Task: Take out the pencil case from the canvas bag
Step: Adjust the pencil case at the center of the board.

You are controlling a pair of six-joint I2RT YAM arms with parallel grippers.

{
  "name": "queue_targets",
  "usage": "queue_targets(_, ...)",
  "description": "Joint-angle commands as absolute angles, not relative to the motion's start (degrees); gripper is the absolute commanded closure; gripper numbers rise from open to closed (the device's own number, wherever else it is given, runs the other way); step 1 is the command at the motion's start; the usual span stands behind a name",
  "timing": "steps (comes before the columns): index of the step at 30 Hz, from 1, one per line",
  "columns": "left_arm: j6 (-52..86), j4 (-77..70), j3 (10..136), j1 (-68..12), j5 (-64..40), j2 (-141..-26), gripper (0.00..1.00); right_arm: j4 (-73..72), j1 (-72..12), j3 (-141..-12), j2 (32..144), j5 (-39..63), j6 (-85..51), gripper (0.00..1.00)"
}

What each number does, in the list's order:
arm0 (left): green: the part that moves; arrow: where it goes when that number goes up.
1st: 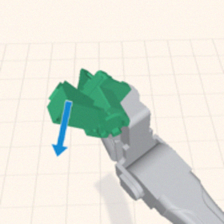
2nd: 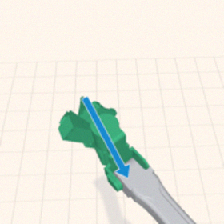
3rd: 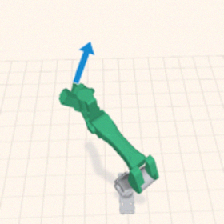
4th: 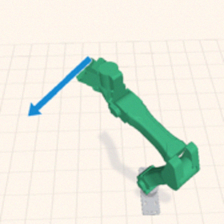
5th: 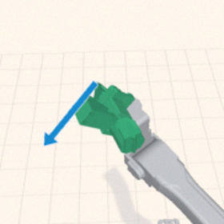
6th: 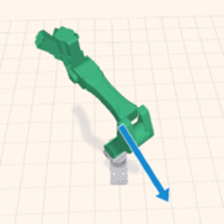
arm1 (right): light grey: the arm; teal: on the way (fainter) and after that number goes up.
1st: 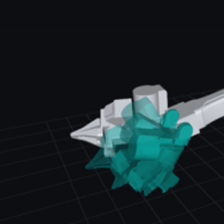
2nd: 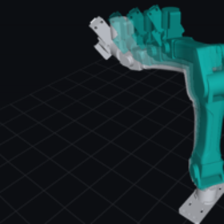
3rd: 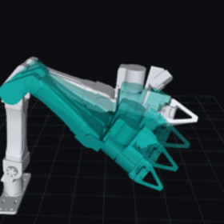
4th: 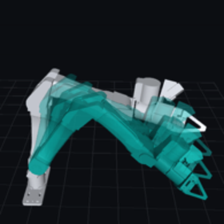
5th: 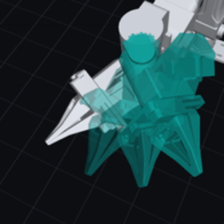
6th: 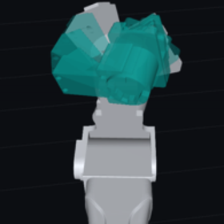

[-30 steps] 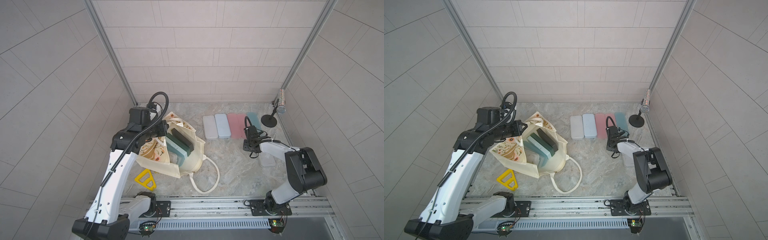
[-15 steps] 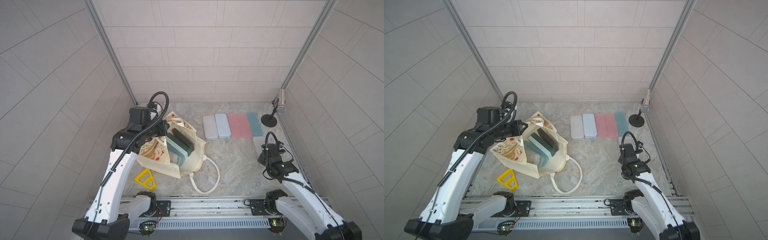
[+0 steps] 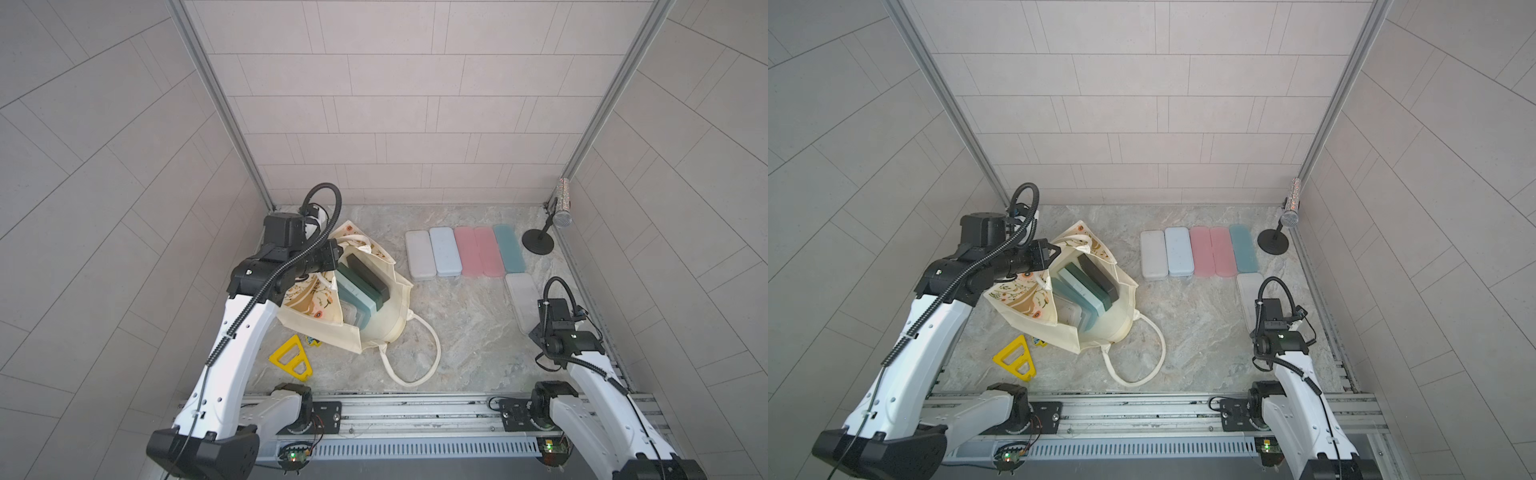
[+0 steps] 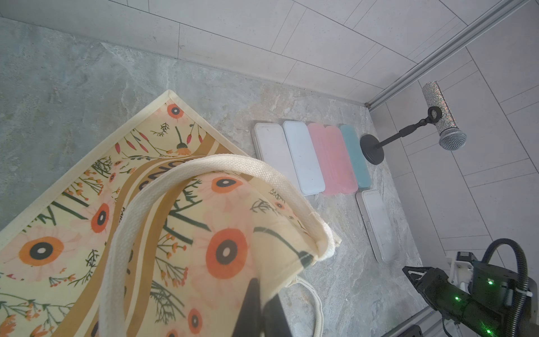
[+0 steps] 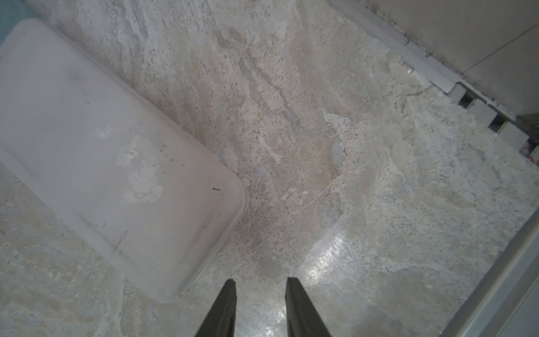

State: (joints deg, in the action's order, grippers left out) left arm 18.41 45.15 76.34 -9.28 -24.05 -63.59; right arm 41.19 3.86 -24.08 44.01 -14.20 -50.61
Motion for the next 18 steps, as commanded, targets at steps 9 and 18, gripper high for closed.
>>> queue_targets(9,18.19,38.14,77.96,-9.67,-26.15,-63.01,1.0,34.62,8.05,-22.21,49.33,-10.56,-48.86,0.7)
queue_targets(18,18.19,38.36,77.83,-9.67,-25.89,-62.62,1.0,26.79,9.73,-21.08,53.65,-6.88,-47.9,0.71)
